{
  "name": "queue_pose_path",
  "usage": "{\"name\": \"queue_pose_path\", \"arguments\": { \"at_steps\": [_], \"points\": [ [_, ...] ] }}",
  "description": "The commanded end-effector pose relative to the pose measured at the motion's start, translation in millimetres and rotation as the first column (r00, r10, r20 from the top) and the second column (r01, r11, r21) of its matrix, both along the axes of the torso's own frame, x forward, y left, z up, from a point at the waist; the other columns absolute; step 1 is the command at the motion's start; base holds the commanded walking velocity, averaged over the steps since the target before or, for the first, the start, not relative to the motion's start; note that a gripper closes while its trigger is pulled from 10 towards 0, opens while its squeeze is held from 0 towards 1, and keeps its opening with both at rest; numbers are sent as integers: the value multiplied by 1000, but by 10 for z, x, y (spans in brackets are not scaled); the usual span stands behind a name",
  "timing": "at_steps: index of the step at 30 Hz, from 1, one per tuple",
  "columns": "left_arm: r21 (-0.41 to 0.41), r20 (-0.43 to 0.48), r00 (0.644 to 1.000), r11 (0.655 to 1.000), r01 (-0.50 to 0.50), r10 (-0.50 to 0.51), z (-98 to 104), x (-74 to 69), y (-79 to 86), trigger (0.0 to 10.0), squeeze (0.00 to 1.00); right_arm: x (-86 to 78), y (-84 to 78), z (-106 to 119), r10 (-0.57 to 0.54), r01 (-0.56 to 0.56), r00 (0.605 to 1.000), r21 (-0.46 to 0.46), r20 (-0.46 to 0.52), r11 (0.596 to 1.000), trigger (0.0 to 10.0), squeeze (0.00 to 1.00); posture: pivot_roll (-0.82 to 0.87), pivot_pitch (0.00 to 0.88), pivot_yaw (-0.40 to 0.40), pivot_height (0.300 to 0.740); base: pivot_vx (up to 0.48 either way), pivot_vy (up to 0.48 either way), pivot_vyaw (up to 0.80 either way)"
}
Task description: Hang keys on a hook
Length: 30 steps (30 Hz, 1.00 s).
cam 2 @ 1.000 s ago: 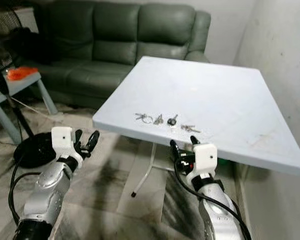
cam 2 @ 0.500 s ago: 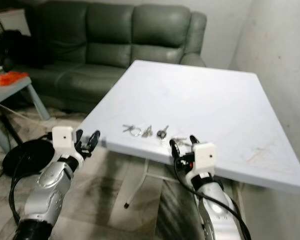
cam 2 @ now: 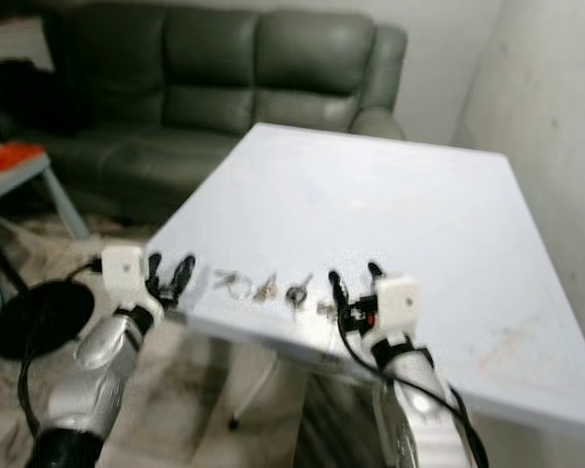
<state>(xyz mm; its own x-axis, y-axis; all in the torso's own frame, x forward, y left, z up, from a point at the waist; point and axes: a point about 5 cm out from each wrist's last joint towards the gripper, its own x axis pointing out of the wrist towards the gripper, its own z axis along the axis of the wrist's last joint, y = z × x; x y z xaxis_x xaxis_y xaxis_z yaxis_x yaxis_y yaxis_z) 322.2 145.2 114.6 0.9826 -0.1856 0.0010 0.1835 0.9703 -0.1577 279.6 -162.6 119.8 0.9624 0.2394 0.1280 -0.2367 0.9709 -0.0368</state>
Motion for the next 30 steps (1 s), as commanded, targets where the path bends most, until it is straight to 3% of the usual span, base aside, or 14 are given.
{"name": "queue_pose_path", "arguments": {
  "at_steps": [1, 3, 17, 30],
  "points": [
    [-13, 22, 1000, 1000, 17, -17, 30, -5, -83, 10000, 0, -2, -68, 8, -17, 17, 1000, -5, 1, 1000, 10000, 0, 12, 11, -11, 740, 0, 0, 0],
    [28, 52, 998, 999, 39, -41, 38, -37, -134, 10000, 0, 2, -70, 8, -15, 15, 1000, -12, 0, 1000, 10000, 0, 13, 12, -12, 740, 0, 0, 0],
    [0, 55, 991, 993, 119, -119, -8, -161, -292, 10000, 0, -3, -99, -3, -2, 1, 1000, -46, -13, 999, 10000, 0, 15, 21, -17, 740, 0, 0, 0],
    [-47, 25, 992, 991, 124, -123, -40, -172, -282, 10000, 0, -25, -74, -20, 7, -8, 1000, -51, -17, 999, 10000, 0, 14, 19, -21, 740, 0, 0, 0]
  ]
}}
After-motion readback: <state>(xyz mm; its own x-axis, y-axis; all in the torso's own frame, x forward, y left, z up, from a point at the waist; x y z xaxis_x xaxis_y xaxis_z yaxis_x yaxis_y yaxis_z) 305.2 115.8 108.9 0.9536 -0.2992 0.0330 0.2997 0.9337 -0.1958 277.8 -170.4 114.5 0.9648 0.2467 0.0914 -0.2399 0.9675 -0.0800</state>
